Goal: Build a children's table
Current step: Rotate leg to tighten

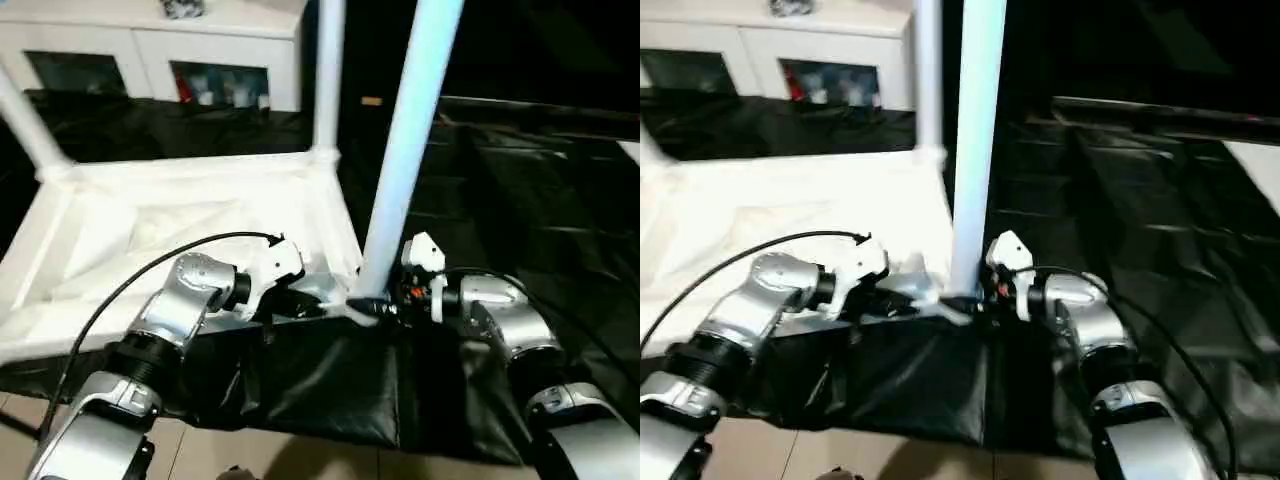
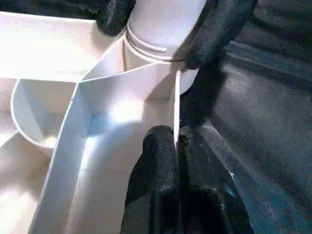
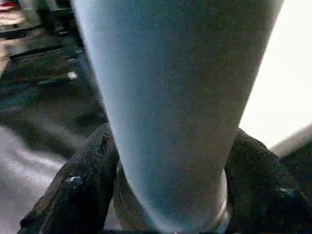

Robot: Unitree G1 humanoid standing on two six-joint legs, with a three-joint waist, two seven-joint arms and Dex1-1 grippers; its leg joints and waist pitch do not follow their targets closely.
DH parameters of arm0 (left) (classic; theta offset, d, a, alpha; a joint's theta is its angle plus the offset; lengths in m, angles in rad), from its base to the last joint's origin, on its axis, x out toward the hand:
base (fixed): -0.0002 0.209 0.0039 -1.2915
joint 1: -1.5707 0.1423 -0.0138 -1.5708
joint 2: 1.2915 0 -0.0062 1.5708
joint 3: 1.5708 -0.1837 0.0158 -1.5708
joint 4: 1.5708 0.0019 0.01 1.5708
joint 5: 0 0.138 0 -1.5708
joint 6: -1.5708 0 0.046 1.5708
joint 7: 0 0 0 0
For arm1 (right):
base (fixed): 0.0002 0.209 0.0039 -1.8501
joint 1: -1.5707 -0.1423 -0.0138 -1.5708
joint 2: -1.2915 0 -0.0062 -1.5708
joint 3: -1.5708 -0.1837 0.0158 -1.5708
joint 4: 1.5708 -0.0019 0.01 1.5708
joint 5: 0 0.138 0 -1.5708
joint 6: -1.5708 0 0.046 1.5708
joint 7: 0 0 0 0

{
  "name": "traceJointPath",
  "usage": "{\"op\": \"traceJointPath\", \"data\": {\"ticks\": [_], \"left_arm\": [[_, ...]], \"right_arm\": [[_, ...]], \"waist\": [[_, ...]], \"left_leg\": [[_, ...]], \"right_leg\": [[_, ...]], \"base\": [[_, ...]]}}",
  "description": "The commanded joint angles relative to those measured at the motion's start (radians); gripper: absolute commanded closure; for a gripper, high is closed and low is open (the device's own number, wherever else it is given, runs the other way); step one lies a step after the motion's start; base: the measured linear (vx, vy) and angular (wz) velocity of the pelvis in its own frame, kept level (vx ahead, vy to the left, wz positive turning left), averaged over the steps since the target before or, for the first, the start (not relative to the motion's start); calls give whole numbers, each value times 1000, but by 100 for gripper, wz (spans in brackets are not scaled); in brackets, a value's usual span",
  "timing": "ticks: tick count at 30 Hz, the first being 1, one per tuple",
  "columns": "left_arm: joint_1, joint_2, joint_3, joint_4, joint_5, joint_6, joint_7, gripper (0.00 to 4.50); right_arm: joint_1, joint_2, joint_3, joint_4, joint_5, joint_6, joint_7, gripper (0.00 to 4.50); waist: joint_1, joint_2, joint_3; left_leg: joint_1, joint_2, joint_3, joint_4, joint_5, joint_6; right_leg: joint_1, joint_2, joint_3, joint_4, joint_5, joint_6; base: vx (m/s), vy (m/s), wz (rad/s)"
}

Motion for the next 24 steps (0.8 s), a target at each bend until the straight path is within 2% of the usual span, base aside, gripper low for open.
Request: {"op": "traceJointPath", "data": {"ticks": [1, 3, 4, 9, 10, 14, 20, 24], "left_arm": [[-1, 3, -23, 18, -17, -15, -43, 450], [-8, 16, -25, 26, -20, -22, -78, 450], [-13, 22, -24, 32, -20, -25, -87, 450], [-17, 32, -26, 40, -26, -29, -110, 450], [-18, 35, -27, 45, -27, -29, -122, 450], [-19, 34, -26, 54, -26, -36, -129, 450], [-20, 7, -6, 68, -38, -32, -94, 450], [-38, -21, 13, 95, -11, -24, 9, 450]], "right_arm": [[-8, -10, 27, -12, 12, 3, 64, 142], [-12, -16, 34, -18, 20, 6, 102, 153], [-8, -19, 42, -30, 24, 12, 128, 172], [2, -19, 49, -48, 23, 6, 161, 197], [8, -18, 53, -53, 23, 4, 167, 198], [16, -16, 55, -56, 35, 11, 179, 199], [54, 7, 46, -95, 58, 45, 164, 200], [83, 51, 22, -97, 50, 38, 29, 200]], "waist": [[2, -8, -70], [6, -8, -70], [7, -9, -70], [7, -8, -67], [7, -6, -65], [7, -8, -63], [10, -11, -64], [11, -12, -63]], "left_leg": [[-5, -3, 22, -46, -128, 104], [-5, -5, 25, -40, -104, 111], [-5, -5, 25, -40, -108, 111], [-2, -2, 23, -44, -162, 87], [-1, -1, 23, -47, -193, 72], [-1, -2, 21, -49, -221, 53], [-2, -1, 21, -49, -212, 52], [-4, -3, 20, -50, -209, 48]], "right_leg": [[53, -22, 35, -46, -88, -273], [54, -17, 35, -38, -26, -292], [55, -17, 35, -38, -26, -293], [55, -18, 34, -43, -95, -280], [54, -19, 36, -47, -142, -269], [54, -20, 37, -52, -202, -244], [53, -19, 39, -52, -202, -237], [52, -18, 38, -53, -219, -226]], "base": [[61, -25, 0], [0, 0, 0], [0, 0, 0], [0, 0, 0], [0, 0, 0], [0, 0, 0], [0, 0, 0], [0, 0, 0]]}}
